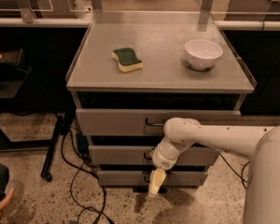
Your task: Open middle drawer
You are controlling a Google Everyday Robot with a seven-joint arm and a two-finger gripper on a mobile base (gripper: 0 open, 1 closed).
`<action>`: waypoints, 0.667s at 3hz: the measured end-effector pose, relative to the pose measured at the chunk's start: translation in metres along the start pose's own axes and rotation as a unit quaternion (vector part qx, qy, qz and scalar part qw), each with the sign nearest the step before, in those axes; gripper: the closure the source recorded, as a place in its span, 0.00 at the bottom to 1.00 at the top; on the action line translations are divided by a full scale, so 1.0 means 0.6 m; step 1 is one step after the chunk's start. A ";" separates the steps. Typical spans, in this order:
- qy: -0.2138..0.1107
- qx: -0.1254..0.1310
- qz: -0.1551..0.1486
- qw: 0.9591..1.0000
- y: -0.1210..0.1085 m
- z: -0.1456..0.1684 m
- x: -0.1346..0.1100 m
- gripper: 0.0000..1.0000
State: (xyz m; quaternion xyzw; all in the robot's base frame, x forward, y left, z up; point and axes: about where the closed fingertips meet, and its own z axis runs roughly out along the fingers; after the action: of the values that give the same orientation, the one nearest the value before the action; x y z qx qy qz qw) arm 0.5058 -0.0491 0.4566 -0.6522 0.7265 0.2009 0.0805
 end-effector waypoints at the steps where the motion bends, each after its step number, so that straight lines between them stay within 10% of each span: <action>1: 0.008 0.000 0.018 1.000 -0.019 0.011 0.021 0.00; 2: 0.014 0.003 0.042 0.999 -0.035 0.015 0.054 0.00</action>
Offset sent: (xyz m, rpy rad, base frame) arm 0.0248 -0.0505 -0.0344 -0.0650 0.0406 -0.1282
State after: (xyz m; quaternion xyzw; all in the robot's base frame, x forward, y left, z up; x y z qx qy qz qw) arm 0.5204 -0.0766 0.4323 -0.6235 0.7550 0.1930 0.0635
